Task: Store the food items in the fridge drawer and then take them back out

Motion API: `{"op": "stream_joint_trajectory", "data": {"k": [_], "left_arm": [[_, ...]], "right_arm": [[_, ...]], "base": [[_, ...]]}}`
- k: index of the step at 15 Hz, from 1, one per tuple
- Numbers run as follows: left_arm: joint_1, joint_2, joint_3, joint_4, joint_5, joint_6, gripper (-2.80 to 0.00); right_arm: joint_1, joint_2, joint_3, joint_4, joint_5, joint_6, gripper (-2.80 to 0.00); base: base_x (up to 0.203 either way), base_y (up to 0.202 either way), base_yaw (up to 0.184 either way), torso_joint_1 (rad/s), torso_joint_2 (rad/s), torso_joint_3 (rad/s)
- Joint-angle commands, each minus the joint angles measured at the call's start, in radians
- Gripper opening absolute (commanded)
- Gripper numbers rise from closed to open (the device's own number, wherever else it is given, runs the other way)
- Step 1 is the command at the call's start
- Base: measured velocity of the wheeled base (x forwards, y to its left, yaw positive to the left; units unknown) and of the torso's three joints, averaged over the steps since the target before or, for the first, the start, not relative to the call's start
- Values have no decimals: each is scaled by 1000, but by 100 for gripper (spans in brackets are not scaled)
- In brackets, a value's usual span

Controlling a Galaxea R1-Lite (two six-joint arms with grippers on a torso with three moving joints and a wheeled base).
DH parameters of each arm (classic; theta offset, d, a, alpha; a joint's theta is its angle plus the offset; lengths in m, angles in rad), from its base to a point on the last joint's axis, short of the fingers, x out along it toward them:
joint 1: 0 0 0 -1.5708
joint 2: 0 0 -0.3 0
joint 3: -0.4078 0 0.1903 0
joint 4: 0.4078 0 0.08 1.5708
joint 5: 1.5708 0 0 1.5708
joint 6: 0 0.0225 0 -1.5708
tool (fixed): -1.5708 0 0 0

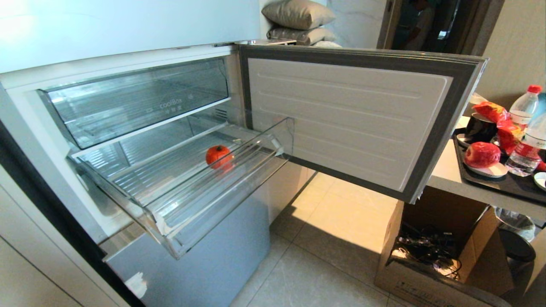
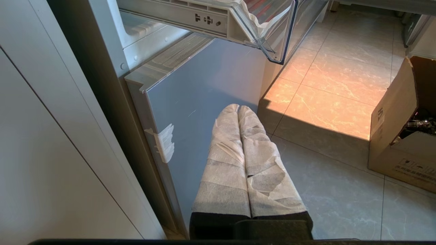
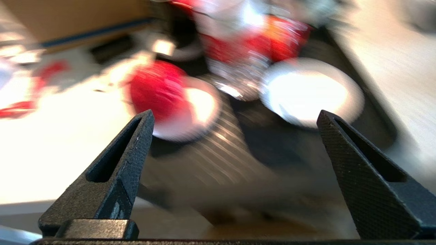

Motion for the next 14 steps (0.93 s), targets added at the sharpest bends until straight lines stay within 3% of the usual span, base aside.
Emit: {"op": "stream_joint_trajectory", "data": {"k": [1,8,14], "left_arm": [[0,0,0,0,0,0,-280],[0,0,0,0,0,0,-280],[0,0,0,0,0,0,-280]], "right_arm": [[13,102,-120,-4,71,-18,0],[98,271,-359,8,77,-149,0],[146,419,-521,47,52,-163,0]], "base": [[0,0,0,0,0,0],[0,0,0,0,0,0],[0,0,0,0,0,0]]}}
